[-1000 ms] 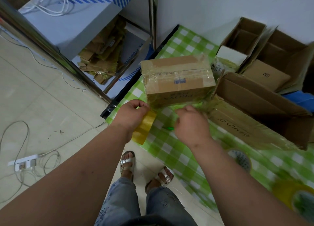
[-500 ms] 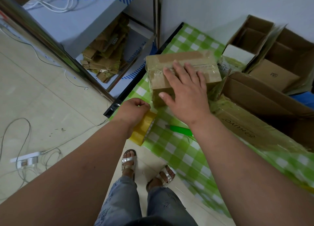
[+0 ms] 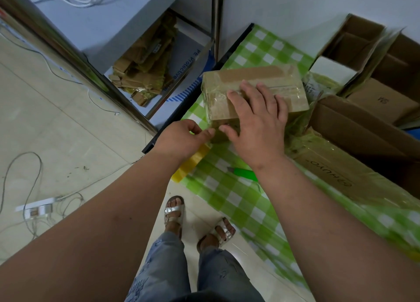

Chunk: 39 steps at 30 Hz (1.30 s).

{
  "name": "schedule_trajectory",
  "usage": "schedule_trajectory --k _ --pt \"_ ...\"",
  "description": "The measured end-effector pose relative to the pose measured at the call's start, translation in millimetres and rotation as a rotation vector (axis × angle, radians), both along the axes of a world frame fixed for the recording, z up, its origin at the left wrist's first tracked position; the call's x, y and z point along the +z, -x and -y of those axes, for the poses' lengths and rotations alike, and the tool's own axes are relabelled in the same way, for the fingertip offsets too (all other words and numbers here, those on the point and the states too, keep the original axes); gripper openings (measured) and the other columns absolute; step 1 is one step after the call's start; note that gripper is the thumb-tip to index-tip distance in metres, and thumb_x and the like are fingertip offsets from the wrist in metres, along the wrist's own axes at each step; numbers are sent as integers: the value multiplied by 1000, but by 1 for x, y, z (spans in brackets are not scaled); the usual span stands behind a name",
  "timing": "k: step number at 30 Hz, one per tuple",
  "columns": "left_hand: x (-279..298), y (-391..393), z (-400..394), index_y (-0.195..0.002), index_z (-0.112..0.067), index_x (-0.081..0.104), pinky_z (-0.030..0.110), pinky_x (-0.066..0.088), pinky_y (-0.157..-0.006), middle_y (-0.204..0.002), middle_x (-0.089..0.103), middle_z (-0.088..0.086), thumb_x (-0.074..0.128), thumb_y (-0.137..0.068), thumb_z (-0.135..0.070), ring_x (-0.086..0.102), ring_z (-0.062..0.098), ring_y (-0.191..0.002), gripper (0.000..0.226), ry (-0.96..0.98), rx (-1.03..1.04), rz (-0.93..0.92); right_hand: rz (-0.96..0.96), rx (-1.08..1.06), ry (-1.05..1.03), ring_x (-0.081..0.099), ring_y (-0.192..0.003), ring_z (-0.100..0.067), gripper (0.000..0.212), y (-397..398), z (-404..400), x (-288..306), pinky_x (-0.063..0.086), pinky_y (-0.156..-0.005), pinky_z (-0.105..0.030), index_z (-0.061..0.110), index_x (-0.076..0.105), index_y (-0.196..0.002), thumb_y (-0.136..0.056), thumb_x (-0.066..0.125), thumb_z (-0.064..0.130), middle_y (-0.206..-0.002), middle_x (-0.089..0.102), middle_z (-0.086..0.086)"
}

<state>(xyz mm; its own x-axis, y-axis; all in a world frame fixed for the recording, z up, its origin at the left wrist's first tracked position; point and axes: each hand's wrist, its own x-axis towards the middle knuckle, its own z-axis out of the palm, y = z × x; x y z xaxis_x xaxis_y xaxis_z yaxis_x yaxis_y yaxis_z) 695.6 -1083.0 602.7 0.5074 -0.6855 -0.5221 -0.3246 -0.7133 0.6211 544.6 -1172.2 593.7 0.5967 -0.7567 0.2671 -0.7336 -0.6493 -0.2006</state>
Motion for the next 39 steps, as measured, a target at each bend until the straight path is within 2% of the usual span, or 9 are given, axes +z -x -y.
schedule_trajectory --k 3,6,13,18,20,24,31,37,39 --pt "0 -4 3 -84 -20 63 26 40 -56 -79 59 -7 60 -87 -61 52 5 -71 41 -29 -38 43 12 -5 -7 33 -141 -31 72 -3 0 -1 15 -112 -51 26 51 -137 -73 78 44 -150 43 -3" --pt "1 -5 5 -87 -19 68 26 37 -55 -81 60 -4 57 -91 -58 51 6 -71 41 -23 -69 -17 56 9 -32 33 -141 -32 69 -2 0 -2 16 -113 -52 25 53 -137 -74 78 41 -150 43 -4" --pt "3 -12 8 -81 -30 67 20 33 -59 -84 51 -17 42 -100 -53 44 1 -75 38 -51 -98 -123 108 61 -64 29 -143 -32 64 7 2 -5 16 -114 -53 27 48 -143 -83 68 37 -154 39 -3" --pt "2 -9 13 -90 -25 69 22 35 -53 -79 54 -6 38 -101 -53 46 6 -64 43 -68 -147 -71 117 30 -47 29 -144 -31 66 2 -2 -6 15 -115 -52 25 49 -143 -80 67 36 -154 39 -4" --pt "1 -8 13 -90 -23 70 23 38 -51 -79 57 1 38 -102 -51 47 11 -60 44 -63 -153 -49 115 20 -47 29 -144 -31 69 1 -4 -6 14 -115 -52 25 49 -142 -76 66 40 -154 39 -3" --pt "-1 -6 13 -96 -17 69 27 42 -58 -86 65 7 39 -102 -49 54 14 -66 44 -50 -160 -5 86 -33 -45 29 -144 -30 73 -6 -6 -6 14 -114 -52 27 51 -139 -75 65 60 -152 40 -2" --pt "-1 -8 14 -94 -21 70 26 37 -58 -85 60 -3 42 -102 -37 52 8 -74 33 -58 -192 -32 76 -22 -10 30 -143 -31 76 -5 -4 -10 15 -113 -52 25 51 -138 -71 76 49 -151 41 -4" --pt "2 -12 9 -86 -26 67 28 42 -62 -85 60 -3 48 -98 -30 51 10 -69 23 -24 -43 -153 88 -107 -19 29 -142 -30 85 -16 -10 -7 14 -114 -55 25 51 -133 -65 62 74 -149 42 -3" --pt "3 -14 6 -89 -24 68 28 43 -60 -84 61 -3 50 -98 -31 51 12 -66 21 -27 -18 -158 99 -149 -14 30 -141 -32 83 -23 -13 -6 14 -113 -58 22 54 -128 -64 64 73 -147 45 -5"
